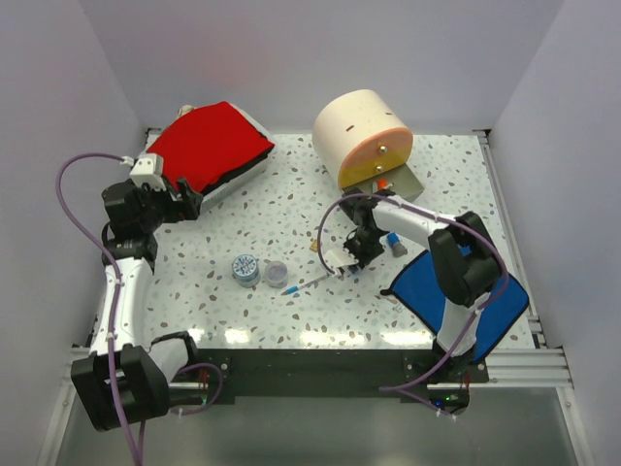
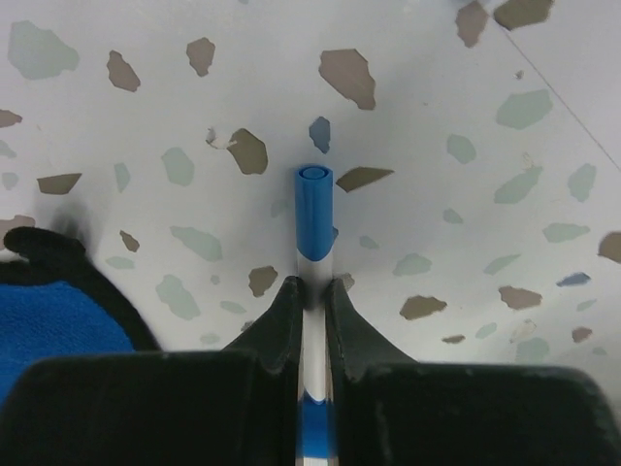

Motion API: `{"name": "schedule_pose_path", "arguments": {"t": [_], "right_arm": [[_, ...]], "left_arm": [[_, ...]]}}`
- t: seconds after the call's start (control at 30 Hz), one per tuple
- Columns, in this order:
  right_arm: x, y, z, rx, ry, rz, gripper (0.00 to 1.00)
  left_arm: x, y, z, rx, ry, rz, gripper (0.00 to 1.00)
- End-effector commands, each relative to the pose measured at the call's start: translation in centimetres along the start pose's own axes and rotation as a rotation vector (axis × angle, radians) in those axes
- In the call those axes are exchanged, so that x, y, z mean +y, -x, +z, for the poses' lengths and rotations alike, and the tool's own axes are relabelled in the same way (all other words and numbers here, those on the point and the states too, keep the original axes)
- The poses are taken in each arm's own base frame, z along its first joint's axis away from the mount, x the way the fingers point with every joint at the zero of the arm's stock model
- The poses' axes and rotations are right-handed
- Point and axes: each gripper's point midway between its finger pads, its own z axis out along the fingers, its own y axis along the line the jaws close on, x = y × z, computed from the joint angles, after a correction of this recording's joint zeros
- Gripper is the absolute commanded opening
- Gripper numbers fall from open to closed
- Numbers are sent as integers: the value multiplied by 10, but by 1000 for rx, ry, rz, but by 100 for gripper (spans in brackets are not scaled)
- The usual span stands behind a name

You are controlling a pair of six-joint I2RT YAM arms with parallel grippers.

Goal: Sort the stationery into containers
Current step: Pick up the pen from the center of the board, then place the pen in the drawer.

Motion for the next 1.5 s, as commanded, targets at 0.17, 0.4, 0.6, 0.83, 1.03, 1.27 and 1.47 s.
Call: {"name": "schedule_pose_path", "arguments": {"t": [0.17, 0.4, 0.6, 0.83, 1.03, 1.27, 1.47], "right_arm": [[-73, 19, -156, 1, -405, 129, 0], [-92, -34, -166, 140, -479, 219, 0], [-113, -82, -156, 192, -509, 303, 0], [-129, -108, -152, 254, -589, 309, 34], [-126, -93, -184, 202, -665, 356, 41], [-75, 8, -166, -128, -447, 326, 44], [-47, 82, -100, -270, -300, 294, 43]], "left_arm": [[3, 38, 9, -107, -12, 39, 100], [5, 52, 22, -121, -25, 39, 100], [4, 54, 21, -120, -26, 37, 100], [4, 47, 14, -113, -13, 34, 100], [4, 42, 9, -112, -2, 33, 100], [4, 38, 8, -112, -2, 33, 100], [3, 33, 7, -106, -5, 25, 100]]}}
